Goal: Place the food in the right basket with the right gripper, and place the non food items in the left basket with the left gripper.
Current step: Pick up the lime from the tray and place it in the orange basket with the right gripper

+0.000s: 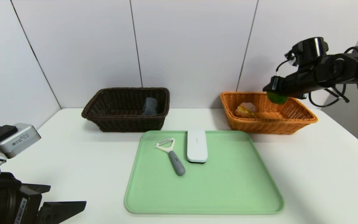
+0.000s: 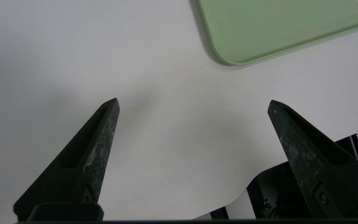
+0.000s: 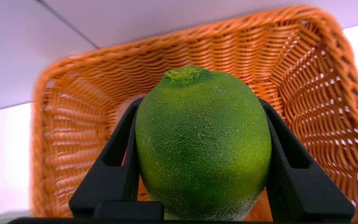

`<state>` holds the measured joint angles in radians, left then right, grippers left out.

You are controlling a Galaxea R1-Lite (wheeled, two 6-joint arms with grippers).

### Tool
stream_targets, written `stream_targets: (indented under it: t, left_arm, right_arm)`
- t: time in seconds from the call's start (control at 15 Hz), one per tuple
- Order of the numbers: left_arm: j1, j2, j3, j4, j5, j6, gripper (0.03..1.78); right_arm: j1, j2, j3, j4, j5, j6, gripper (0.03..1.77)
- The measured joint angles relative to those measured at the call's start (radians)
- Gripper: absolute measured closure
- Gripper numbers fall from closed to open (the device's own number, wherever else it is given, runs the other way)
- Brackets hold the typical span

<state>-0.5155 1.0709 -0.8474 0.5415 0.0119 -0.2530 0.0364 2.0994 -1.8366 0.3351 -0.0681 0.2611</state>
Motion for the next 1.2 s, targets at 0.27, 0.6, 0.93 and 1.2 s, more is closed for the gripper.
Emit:
stream_targets:
  t: [0.27, 0.6, 0.93, 1.2]
  left_arm:
    - [0.000, 0.006, -0.009, 0.000, 0.001, 0.000, 0.12]
    - [0.001, 0.007, -0.009, 0.000, 0.001, -0.001, 0.12]
    - [0.002, 0.005, -0.009, 0.000, 0.001, -0.001, 0.12]
    - [0.002, 0.001, -0.009, 0.000, 0.001, -0.001, 0.12]
  right_arm:
    - [-0.014, 0.128, -0.084, 0.005, -0.024, -0.007, 0.74]
    - [-0.016, 0.204, -0.109, 0.013, -0.027, -0.027, 0.74]
    - [-0.017, 0.210, -0.111, 0.016, -0.025, -0.017, 0.44]
    - [-0.015, 0.187, -0.111, 0.011, -0.025, -0.019, 0.30]
